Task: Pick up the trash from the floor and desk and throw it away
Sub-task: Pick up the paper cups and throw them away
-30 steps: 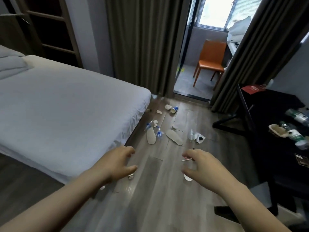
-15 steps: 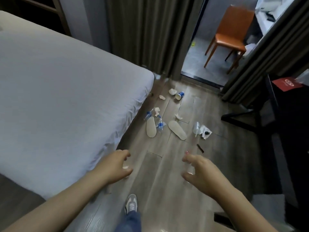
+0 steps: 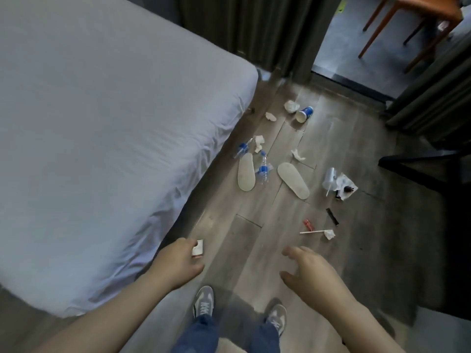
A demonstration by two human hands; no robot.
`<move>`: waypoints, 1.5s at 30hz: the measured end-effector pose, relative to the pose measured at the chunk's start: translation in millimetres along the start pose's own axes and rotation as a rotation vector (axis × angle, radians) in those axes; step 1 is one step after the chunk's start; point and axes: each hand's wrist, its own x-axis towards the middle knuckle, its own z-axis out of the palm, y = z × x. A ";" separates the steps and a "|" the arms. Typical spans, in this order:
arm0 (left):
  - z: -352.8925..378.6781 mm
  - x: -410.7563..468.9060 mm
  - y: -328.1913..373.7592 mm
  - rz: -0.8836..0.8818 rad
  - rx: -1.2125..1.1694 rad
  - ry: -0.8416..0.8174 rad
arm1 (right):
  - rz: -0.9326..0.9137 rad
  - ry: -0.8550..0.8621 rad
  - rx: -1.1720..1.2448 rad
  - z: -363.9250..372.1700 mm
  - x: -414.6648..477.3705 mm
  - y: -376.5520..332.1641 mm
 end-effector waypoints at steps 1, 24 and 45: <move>10.6 10.5 -3.3 -0.022 0.006 -0.003 | -0.010 -0.010 -0.004 8.6 13.5 5.8; 378.2 339.1 -203.1 -0.327 -0.183 0.131 | -0.463 -0.070 -0.045 380.2 406.7 94.8; 458.8 422.8 -170.0 0.010 -0.168 0.330 | -0.450 0.006 -0.203 448.0 449.6 188.9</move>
